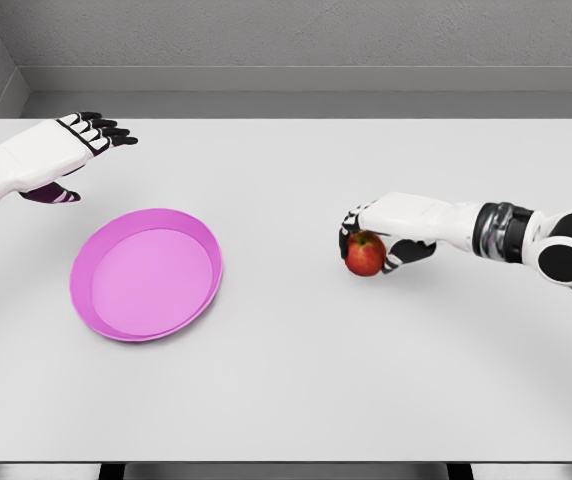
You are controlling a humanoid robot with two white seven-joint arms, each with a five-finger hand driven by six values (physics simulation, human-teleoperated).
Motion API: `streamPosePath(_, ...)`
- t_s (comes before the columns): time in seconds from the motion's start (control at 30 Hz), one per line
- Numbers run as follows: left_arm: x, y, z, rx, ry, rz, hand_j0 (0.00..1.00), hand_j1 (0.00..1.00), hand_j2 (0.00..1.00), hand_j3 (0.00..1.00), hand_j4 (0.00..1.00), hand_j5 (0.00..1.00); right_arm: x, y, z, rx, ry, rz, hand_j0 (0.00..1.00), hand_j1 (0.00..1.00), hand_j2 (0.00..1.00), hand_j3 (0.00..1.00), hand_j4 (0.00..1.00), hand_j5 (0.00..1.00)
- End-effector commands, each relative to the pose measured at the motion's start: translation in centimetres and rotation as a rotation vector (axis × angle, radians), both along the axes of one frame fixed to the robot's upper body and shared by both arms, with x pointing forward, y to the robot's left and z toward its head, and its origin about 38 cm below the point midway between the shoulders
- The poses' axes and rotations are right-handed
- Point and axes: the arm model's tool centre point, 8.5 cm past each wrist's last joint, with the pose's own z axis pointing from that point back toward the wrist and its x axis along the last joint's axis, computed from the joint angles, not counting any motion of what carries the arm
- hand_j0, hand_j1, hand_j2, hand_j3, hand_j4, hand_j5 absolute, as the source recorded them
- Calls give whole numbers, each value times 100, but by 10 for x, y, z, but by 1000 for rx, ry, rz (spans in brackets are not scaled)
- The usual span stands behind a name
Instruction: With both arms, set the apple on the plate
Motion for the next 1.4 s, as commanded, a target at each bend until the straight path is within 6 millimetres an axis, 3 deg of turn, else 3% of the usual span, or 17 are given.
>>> streamPosePath(0.0,0,0,1,-6,-1,1,100,100,100,100,100,100,-5,10,-8,3,24,26,46,46,46,46,46,46)
streamPosePath(0.33,0,0,1,-4,-2,-1,100,100,100,100,100,100,-5,20,-9,7,32,44,48,48,48,48,48,48)
streamPosePath(0.37,0,0,1,-2,-1,0,100,100,100,100,100,100,-5,20,-9,6,32,42,64,64,64,64,64,64)
streamPosePath(0.4,0,0,1,-2,-1,0,100,100,100,100,100,100,-5,20,-9,5,35,39,100,100,100,100,100,100)
streamPosePath(0.63,0,1,2,1,-1,-1,100,100,100,100,100,100,-3,12,-7,-1,28,18,100,100,100,100,100,100)
streamPosePath(0.67,-1,5,4,9,-2,6,100,100,100,100,100,100,2,0,3,-2,3,-9,100,100,100,100,100,100)
streamPosePath(0.73,-3,-1,8,7,-16,-14,100,100,100,100,100,100,7,-53,25,9,-55,-137,100,100,100,100,100,100)
streamPosePath(0.9,-4,-14,22,-6,-52,-55,100,100,100,100,100,100,1,-129,55,58,-146,-318,100,100,100,100,100,100)
streamPosePath(0.97,-7,-30,24,1,-59,-105,100,100,100,100,100,100,-1,-153,62,80,-179,-357,100,100,100,100,100,100)
streamPosePath(1.0,-9,-46,14,18,-32,-149,100,100,100,100,100,100,3,-168,58,80,-172,-383,100,100,100,100,100,100)
streamPosePath(1.07,-5,-107,14,61,-32,-308,100,100,100,100,100,100,6,-189,53,92,-181,-390,100,100,100,100,100,100)
streamPosePath(1.1,-4,-110,15,76,-25,-317,100,100,100,100,100,100,7,-190,51,98,-183,-381,100,100,100,100,100,100)
streamPosePath(1.17,-10,-132,10,148,25,-374,100,100,100,100,100,100,6,-188,50,94,-180,-370,100,100,100,100,100,100)
streamPosePath(1.23,-17,-169,5,207,52,-485,100,100,100,100,100,100,7,-165,30,85,-133,-307,100,100,100,100,100,100)
streamPosePath(1.3,-23,-189,3,213,89,-547,100,100,100,100,100,100,11,-144,25,112,-124,-267,100,100,100,100,100,100)
streamPosePath(1.37,-29,-203,4,213,148,-599,100,100,100,100,100,100,14,-144,31,114,-137,-271,100,100,100,100,100,100)
